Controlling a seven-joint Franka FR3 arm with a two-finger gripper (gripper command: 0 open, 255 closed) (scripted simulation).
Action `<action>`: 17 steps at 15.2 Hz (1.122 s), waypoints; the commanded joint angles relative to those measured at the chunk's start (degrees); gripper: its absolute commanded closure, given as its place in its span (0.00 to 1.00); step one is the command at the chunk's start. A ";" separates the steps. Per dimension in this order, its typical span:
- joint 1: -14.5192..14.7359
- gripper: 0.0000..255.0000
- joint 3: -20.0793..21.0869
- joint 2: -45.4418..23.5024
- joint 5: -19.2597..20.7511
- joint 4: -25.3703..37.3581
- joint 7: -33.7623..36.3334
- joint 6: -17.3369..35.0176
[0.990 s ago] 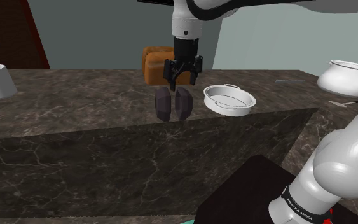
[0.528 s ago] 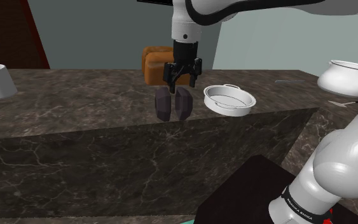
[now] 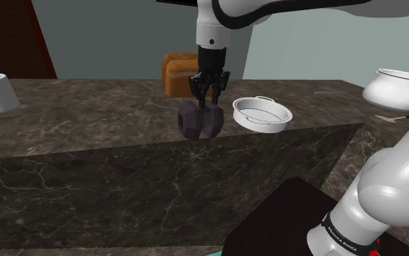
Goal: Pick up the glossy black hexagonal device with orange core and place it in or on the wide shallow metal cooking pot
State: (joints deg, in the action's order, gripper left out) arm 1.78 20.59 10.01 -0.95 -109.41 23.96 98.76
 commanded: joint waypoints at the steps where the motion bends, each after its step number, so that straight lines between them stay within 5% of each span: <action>1: 0.01 1.00 0.01 -0.01 -0.02 -0.02 0.00 0.01; 17: -0.14 1.00 0.04 -1.67 0.56 11.77 0.13 -10.22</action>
State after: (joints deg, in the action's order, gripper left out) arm 1.66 20.63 8.48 -0.44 -98.60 24.10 89.37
